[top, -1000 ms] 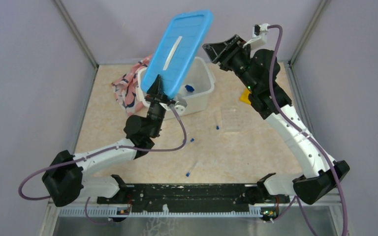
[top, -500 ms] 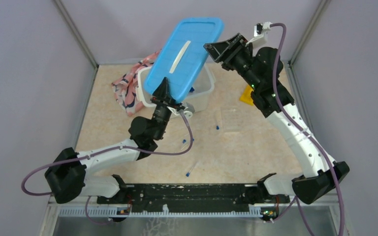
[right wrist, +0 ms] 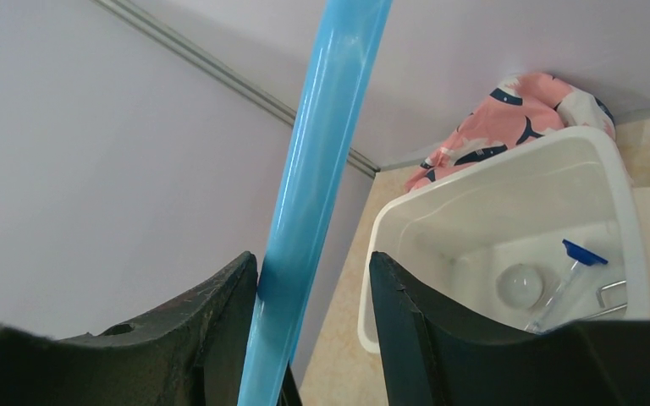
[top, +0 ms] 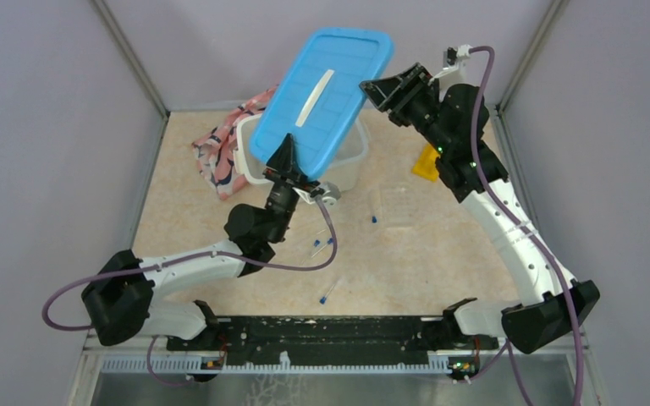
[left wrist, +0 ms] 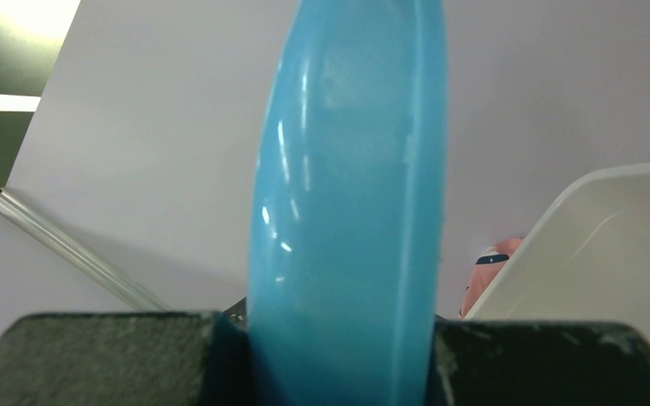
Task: Organize the chemistry lab equipment
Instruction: Close the lid of the storage box.
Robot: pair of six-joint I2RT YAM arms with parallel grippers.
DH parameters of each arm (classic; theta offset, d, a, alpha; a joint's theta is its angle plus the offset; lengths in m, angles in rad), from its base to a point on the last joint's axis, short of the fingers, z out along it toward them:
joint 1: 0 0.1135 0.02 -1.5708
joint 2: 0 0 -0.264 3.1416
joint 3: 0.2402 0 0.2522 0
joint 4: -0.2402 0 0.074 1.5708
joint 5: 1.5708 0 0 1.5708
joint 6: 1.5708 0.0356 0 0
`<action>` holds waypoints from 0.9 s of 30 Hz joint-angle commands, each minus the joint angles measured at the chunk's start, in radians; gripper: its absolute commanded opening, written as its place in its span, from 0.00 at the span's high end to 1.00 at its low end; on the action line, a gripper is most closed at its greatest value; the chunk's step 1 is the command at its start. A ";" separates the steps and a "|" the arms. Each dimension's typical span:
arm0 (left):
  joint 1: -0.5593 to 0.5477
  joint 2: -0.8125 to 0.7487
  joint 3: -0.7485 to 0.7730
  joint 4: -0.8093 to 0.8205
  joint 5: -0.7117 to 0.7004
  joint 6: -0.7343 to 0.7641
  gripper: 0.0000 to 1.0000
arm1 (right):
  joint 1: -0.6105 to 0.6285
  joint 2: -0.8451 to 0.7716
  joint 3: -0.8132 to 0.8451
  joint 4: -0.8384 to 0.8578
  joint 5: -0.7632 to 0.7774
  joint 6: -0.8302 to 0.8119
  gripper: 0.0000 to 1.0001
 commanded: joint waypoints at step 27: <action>-0.020 0.106 0.014 0.261 -0.034 0.137 0.76 | -0.101 0.060 -0.095 0.131 -0.199 0.137 0.89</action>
